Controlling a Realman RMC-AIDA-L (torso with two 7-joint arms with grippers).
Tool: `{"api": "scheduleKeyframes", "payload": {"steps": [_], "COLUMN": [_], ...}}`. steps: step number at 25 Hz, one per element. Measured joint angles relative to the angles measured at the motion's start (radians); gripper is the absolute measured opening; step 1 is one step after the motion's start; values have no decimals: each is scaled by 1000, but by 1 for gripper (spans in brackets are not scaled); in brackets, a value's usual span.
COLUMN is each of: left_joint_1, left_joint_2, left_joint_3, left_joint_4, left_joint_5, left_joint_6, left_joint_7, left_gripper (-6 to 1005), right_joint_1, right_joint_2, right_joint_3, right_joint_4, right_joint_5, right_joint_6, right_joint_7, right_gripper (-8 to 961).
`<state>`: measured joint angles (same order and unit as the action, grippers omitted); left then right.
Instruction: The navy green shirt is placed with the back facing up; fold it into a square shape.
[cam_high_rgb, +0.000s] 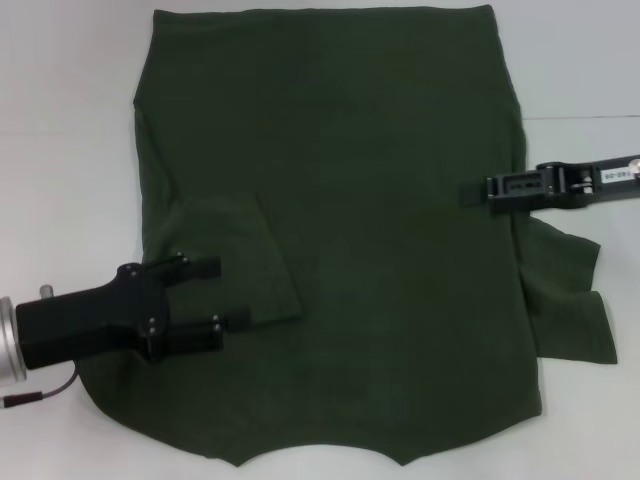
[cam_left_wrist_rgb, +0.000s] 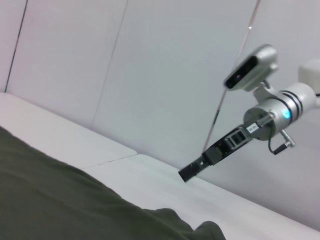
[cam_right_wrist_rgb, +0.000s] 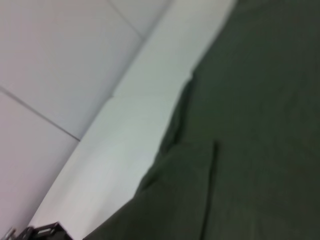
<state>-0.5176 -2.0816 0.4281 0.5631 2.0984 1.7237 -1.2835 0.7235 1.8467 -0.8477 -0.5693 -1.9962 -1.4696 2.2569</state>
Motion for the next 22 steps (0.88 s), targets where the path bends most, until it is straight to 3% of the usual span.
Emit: {"api": "scheduleKeyframes", "payload": {"steps": [8, 22], "left_joint_1": [9, -1], "left_joint_2": [1, 3], "left_joint_3": [3, 8], "left_joint_4": [1, -11], "left_joint_5": [29, 105], "left_joint_6": [75, -4], "left_joint_7": [78, 129], "left_gripper": [907, 908], "right_joint_1": [-2, -63], "right_joint_2": [-26, -50], "right_joint_3": [143, 241], "right_joint_4": [-26, -52], "right_joint_5": [-214, -428], "right_joint_6": [-128, -125], "right_joint_7": [248, 315], "right_gripper": [925, 925]}}
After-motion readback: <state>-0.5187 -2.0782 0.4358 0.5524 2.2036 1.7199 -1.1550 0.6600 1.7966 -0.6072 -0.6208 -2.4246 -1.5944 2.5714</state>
